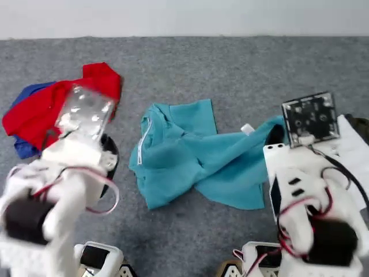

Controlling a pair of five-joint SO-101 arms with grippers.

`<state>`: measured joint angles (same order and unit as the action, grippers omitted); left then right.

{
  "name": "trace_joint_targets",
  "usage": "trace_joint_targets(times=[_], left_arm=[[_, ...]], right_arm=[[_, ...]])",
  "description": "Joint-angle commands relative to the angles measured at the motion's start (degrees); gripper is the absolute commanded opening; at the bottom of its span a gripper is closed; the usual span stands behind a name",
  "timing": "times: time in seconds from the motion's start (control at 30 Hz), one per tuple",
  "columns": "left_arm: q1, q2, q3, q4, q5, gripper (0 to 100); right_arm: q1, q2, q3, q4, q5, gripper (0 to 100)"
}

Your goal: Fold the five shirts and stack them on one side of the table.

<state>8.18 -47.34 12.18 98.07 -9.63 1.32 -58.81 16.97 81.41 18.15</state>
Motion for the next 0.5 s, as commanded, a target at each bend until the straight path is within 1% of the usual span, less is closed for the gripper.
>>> trace_joint_targets(times=[0.0,0.07,0.17,0.23,0.37,0.47], left_arm=[[3.34,6.68,6.81,-2.99,-0.09,2],[5.45,12.22,10.77,-6.68,-0.26,2],[7.38,22.68,14.29,-13.45,-0.97,8],[8.44,30.68,14.55,-16.18,-2.37,11],[10.11,45.45,12.35,-16.97,-2.99,12],[9.67,53.19,8.66,-17.23,-2.99,12]], right_arm=[[-0.48,-0.92,3.08,0.31,0.44,0.9],[-0.57,-0.92,3.87,-0.04,0.44,0.9],[-0.57,-0.92,3.87,0.13,0.44,0.9],[-0.40,-0.92,4.04,0.22,0.44,0.9],[-0.22,-0.92,4.04,0.31,0.44,0.9],[-0.22,-0.92,4.04,0.31,0.53,0.9]])
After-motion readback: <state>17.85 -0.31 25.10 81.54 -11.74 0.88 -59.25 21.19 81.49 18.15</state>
